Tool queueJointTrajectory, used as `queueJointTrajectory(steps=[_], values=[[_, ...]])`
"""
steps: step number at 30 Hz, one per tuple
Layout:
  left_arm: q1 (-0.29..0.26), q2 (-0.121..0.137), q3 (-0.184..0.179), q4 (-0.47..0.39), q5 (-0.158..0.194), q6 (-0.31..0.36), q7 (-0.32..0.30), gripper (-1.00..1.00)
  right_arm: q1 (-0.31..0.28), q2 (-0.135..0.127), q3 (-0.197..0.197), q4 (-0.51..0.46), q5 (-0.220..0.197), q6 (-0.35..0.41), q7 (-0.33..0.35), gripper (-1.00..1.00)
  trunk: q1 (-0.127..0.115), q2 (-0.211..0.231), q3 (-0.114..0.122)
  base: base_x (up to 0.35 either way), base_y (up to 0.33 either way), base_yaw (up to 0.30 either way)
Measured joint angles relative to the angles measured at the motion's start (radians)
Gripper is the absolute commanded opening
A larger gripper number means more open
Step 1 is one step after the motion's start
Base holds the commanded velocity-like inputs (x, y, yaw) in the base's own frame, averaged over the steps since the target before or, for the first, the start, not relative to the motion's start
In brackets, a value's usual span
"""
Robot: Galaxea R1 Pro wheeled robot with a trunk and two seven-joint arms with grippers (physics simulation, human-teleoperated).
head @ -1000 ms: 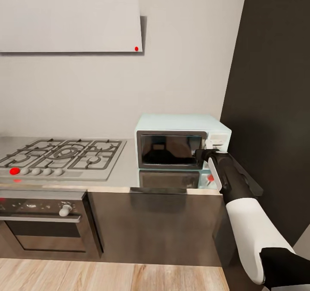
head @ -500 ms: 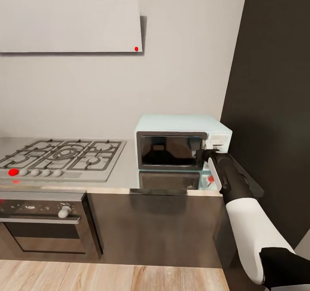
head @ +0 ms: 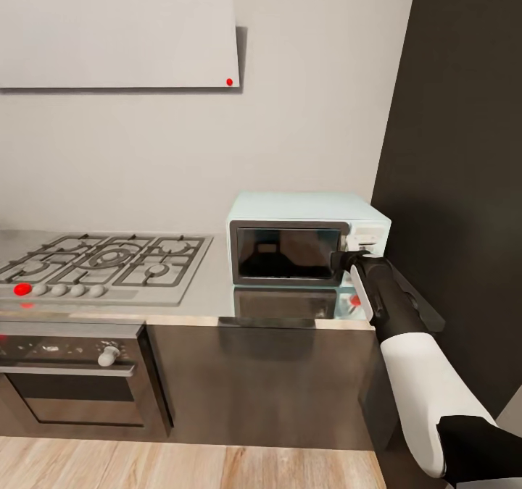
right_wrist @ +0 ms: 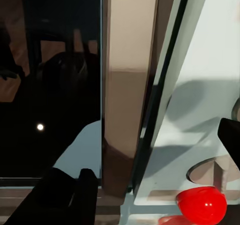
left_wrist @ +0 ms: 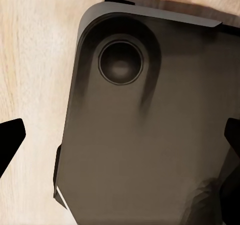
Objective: In the kitchen, take the popcorn bag from the countertop, put it into the microwave, and heat it until the popcorn is cooked so the cooked popcorn ends up inside the bag.
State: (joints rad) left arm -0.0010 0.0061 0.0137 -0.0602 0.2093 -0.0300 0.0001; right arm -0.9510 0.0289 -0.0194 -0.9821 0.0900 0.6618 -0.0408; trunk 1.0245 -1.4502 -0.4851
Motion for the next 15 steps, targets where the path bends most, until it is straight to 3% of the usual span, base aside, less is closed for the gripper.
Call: queueJointTrajectory(steps=[15], values=[[0.000, -0.002, 0.000, 0.000, -0.001, 0.000, 0.000, 1.00, 0.000, 0.002, 0.000, 0.001, -0.005, -0.002, -0.003, -1.00, 0.000, 0.000, 0.000, 0.000, 0.000, 0.000]])
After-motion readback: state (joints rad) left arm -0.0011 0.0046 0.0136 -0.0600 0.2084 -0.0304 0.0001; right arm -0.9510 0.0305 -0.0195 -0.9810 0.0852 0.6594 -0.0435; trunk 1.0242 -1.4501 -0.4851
